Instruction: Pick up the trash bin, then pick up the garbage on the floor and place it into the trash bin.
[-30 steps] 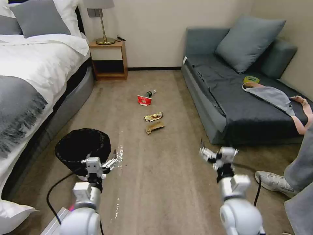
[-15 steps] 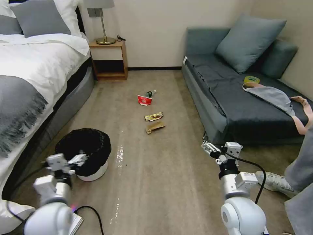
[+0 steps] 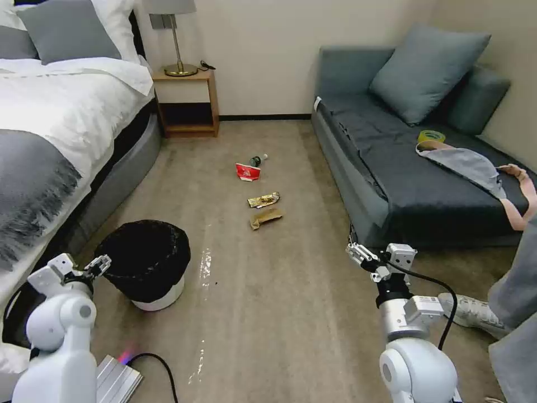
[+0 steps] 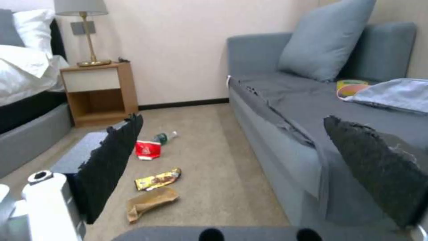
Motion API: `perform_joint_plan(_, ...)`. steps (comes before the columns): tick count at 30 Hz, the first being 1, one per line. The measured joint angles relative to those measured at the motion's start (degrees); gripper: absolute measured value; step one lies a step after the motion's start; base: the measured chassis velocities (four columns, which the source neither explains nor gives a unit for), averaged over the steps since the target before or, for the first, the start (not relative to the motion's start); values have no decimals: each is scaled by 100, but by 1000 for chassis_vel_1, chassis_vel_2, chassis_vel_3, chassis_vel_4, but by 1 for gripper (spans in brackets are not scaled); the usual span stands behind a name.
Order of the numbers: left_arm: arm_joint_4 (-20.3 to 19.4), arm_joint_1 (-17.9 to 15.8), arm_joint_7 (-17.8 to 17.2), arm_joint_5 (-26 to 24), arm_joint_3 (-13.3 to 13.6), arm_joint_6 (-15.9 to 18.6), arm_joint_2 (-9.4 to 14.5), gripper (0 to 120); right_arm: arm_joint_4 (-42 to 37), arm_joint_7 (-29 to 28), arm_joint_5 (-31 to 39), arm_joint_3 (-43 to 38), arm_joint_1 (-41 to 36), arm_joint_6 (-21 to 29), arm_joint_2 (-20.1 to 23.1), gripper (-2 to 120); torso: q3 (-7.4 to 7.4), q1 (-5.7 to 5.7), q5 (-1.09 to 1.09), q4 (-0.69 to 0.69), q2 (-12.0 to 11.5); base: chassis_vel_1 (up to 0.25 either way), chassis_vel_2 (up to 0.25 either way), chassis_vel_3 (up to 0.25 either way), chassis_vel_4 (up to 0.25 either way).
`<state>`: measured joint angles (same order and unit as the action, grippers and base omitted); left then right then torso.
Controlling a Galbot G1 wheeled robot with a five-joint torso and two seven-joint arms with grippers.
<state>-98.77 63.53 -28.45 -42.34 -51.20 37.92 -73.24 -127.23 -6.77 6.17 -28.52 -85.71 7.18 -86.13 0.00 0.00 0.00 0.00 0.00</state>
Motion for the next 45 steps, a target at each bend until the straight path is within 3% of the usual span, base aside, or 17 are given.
perform_joint_plan(6,619,-262,-204,-372,122,74,96,98,54,0,32,22,68,0,32,100,0,0,-1,-1,0,0,0,0,0)
perform_joint_plan(13,816,-338,-449,-804,127,164,137,94,127,4,58,80,145,-2,60,100,0,0,0,0,0,0,0,0,0)
perform_joint_plan(18,848,-364,-512,-949,131,198,169,78,145,6,57,108,152,-25,62,100,0,0,0,0,0,0,0,0,0)
perform_joint_plan(21,866,-379,-539,-1027,133,203,185,62,168,9,44,139,159,-56,61,100,0,0,0,0,0,0,0,0,0)
perform_joint_plan(24,879,-388,-557,-1085,133,203,189,55,180,9,30,162,159,-72,59,100,0,0,0,0,0,0,0,0,0)
perform_joint_plan(26,919,-404,-613,-1190,129,211,212,43,209,10,-1,195,158,-104,57,100,0,0,0,0,0,0,0,0,0)
perform_joint_plan(32,1026,-452,-686,-1332,116,225,257,26,225,18,-30,224,154,-149,55,100,-1,0,1,0,0,0,0,0,0)
perform_joint_plan(37,1150,-502,-722,-1378,91,224,251,7,227,22,-31,222,140,-185,107,100,-1,0,0,0,0,0,0,0,0)
perform_joint_plan(41,1109,-507,-723,-1385,55,191,188,4,211,21,25,204,133,-191,159,100,0,0,0,-1,0,0,0,0,0)
perform_joint_plan(45,786,-380,-696,-1356,19,121,115,4,147,10,151,168,134,-197,224,100,0,0,-1,0,0,0,0,0,0)
